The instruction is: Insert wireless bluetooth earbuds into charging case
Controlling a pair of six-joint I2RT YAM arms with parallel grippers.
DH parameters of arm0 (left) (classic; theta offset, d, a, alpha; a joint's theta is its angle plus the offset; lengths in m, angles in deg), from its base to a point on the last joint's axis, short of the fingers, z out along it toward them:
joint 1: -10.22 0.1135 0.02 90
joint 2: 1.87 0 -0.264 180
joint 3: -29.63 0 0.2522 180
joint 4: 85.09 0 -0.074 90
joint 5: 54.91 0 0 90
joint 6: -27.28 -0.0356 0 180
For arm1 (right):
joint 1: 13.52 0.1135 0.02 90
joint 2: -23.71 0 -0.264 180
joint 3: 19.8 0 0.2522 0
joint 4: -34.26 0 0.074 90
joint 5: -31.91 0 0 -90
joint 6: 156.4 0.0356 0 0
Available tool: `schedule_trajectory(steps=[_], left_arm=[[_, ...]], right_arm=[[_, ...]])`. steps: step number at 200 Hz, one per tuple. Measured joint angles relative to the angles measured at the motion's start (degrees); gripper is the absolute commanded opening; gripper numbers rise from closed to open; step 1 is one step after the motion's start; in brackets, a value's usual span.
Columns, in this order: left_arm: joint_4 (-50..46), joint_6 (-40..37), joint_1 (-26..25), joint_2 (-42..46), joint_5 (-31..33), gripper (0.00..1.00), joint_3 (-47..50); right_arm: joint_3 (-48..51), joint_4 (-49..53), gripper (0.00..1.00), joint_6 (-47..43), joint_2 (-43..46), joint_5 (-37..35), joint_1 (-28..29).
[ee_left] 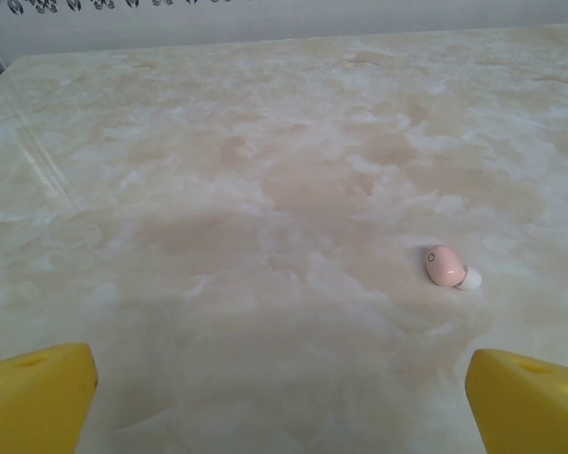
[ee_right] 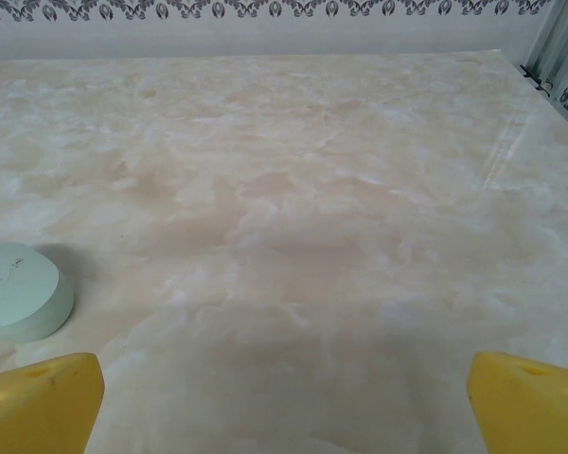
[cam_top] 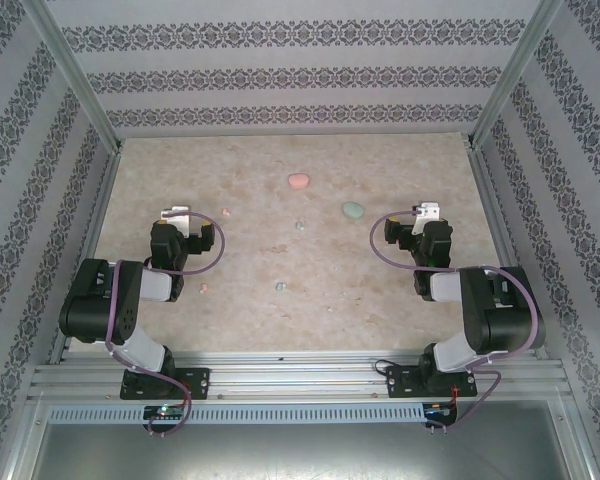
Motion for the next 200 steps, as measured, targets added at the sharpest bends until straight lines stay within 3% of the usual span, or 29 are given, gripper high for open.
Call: schedule_trajectory(steps=[171, 200], left_arm=[[0.74, -0.04, 0.0, 0.04, -1.68, 1.0, 0.96], [-0.96, 0.02, 0.0, 4.44, -1.4, 1.0, 2.95]], right_arm=[[0.0, 0.0, 0.98, 0.0, 0.0, 0.0, 0.0], [-0.79, 3.54, 0.98, -0.76, 1.79, 0.66, 0.02]])
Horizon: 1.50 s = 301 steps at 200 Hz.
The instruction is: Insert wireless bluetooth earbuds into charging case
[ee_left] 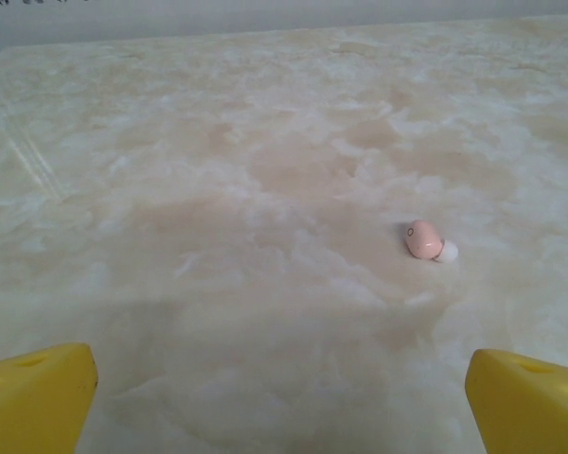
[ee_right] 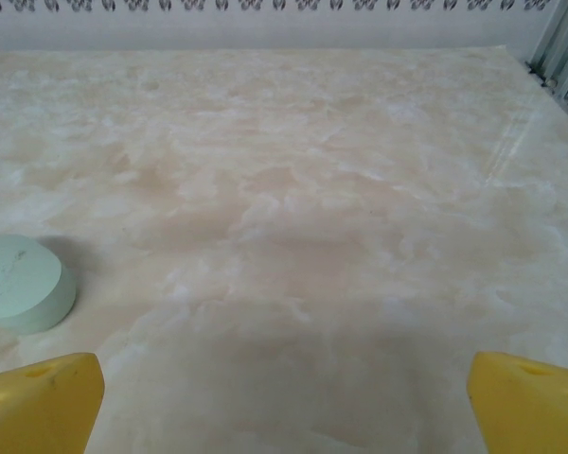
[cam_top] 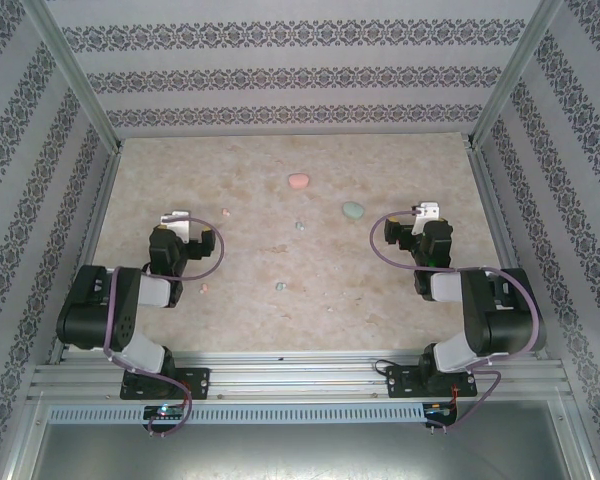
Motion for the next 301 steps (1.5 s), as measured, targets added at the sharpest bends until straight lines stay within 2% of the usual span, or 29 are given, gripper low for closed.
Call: schedule_trajectory(steps=[29, 58, 79, 106, 142, 179, 216, 245, 267, 301], left_arm=[[-7.37, 0.59, 0.0, 9.4, 0.39, 1.0, -2.25], [-18.71, 3.8, 0.0, 14.29, -1.18, 1.0, -9.6], [-28.81, 6.95, 0.0, 13.73, -5.46, 1.0, -17.07], [-38.69, 12.17, 0.0, 10.99, -13.14, 1.0, -23.58], [-48.24, 16.96, -1.22, 9.4, -20.35, 1.0, -24.83], [-52.37, 18.18, -3.37, 9.49, -22.82, 1.0, -24.61], [-54.36, 18.21, -5.03, 10.84, -23.15, 1.0, -23.78], [-55.23, 18.16, -6.05, 12.81, -23.19, 1.0, -22.86], [-55.67, 18.14, -6.25, 13.27, -23.19, 0.99, -22.43], [-56.0, 18.12, -6.4, 13.29, -24.3, 0.97, -21.94]], right_arm=[[-5.57, 10.67, 0.98, -1.31, 5.46, 2.05, 1.09], [-17.81, 25.03, 0.98, -2.73, 5.95, 4.13, 3.39], [-29.49, 36.28, 0.98, -3.1, 1.33, 4.35, 5.84], [-42.23, 49.0, 0.92, -1.4, -6.45, 4.13, 8.02], [-54.4, 64.52, 0.91, 9.92, -16.41, 1.31, 10.54], [-62.82, 76.59, 0.97, 21.11, -24.98, -3.56, 15.21], [-70.27, 84.17, 0.98, 25.38, -33.14, -5.75, 18.53], [-73.64, 87.41, 0.98, 25.97, -36.2, -7.39, 18.56], [-76.11, 88.78, 0.94, 25.2, -37.53, -7.28, 18.45], [-84.52, 91.67, 0.93, 17.35, -42.14, -5.53, 18.45]])
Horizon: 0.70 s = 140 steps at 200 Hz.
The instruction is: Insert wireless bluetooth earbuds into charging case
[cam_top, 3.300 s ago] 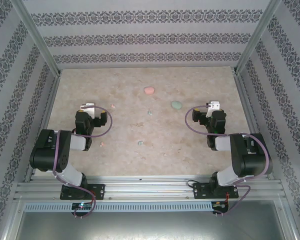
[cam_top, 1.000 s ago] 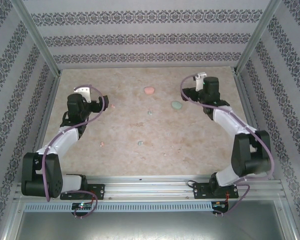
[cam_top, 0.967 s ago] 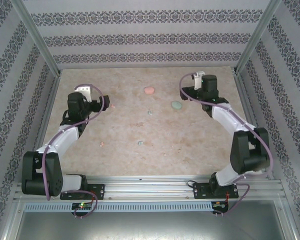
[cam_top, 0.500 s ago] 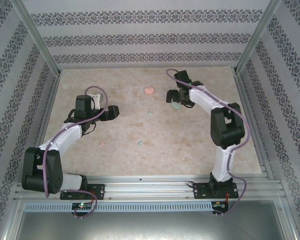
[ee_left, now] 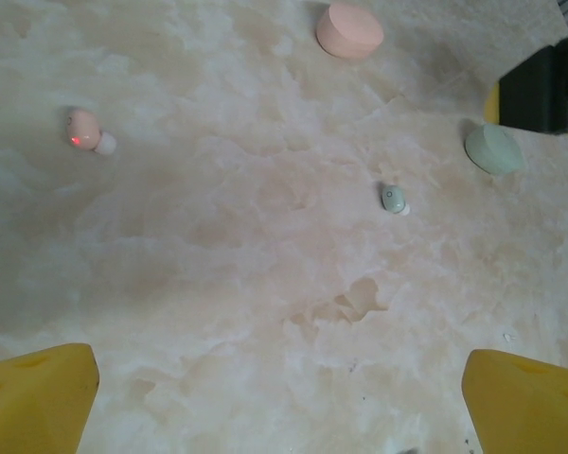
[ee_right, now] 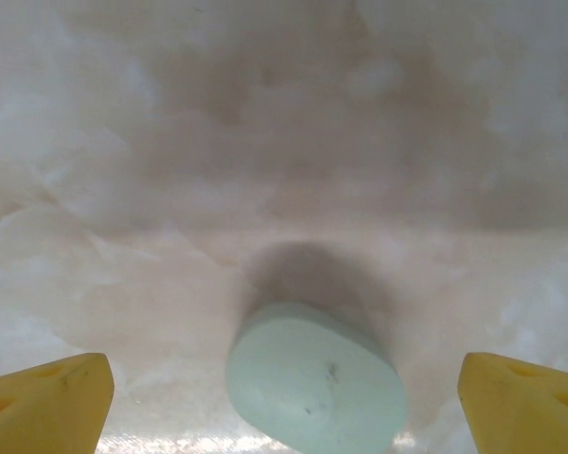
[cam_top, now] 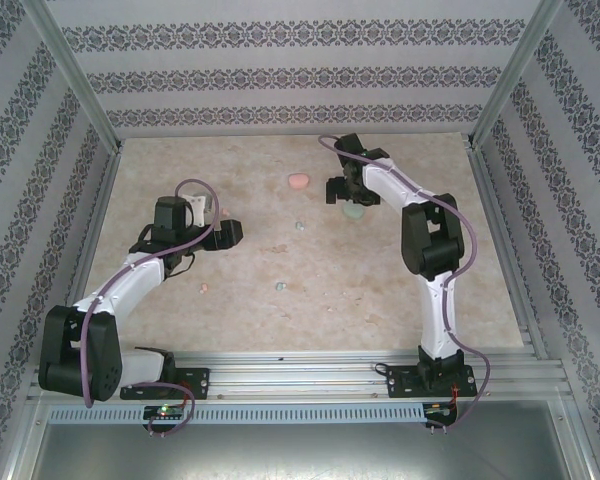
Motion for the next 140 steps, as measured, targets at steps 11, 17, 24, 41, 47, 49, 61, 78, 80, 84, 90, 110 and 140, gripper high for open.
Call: schedule_trajectory(steps=[11, 17, 24, 41, 47, 49, 61, 78, 80, 84, 90, 110, 140], left_arm=[[0.02, -0.02, 0.0, 0.02, -0.48, 0.97, 0.24], [0.02, -0.04, 0.0, 0.07, -0.83, 0.97, 0.46], [0.04, -0.04, 0.0, 0.11, -1.22, 0.97, 0.79], [0.09, -0.07, 0.0, 0.24, -2.12, 0.96, 1.88], [0.07, -0.11, 0.0, 0.26, -2.58, 0.96, 2.23], [0.07, -0.11, -0.02, 0.26, -2.75, 0.96, 2.34], [0.04, -0.17, -0.07, 0.26, -3.52, 0.95, 2.75], [0.04, -0.22, -0.09, 0.33, -4.66, 0.95, 2.8], [0.04, -0.22, -0.09, 0.37, -4.74, 0.95, 2.8], [0.02, -0.22, -0.11, 0.48, -4.94, 0.95, 2.8], [0.02, -0.22, -0.11, 0.72, -5.22, 0.95, 2.8], [0.02, -0.42, -0.13, 1.95, -5.75, 0.95, 2.8], [0.0, -0.87, -0.59, 3.58, -5.92, 0.95, 2.8]], right_arm=[[-2.29, 1.31, 0.93, -3.93, -1.16, 1.01, 0.0], [-3.65, 2.34, 0.93, -6.38, -1.79, 1.7, 0.0], [-4.94, 3.39, 0.93, -9.01, -2.38, 2.32, 0.0], [-7.32, 6.01, 0.94, -15.08, -3.26, 3.45, 0.0], [-7.89, 6.75, 0.95, -16.92, -3.41, 3.63, 0.0], [-8.07, 7.02, 0.95, -17.66, -3.5, 3.65, 0.0], [-8.74, 8.24, 0.96, -21.27, -3.76, 3.93, 0.0], [-9.7, 10.08, 0.97, -25.4, -4.76, 3.63, 0.0], [-9.84, 10.25, 0.96, -25.68, -4.92, 3.56, 0.0], [-10.29, 10.67, 0.96, -26.56, -5.46, 3.37, 0.0], [-11.08, 11.34, 0.96, -27.71, -6.36, 3.15, 0.0], [-13.29, 13.22, 0.95, -30.8, -9.4, 2.23, 0.0], [-13.81, 15.13, 0.84, -34.18, -12.0, 2.38, -0.02]])
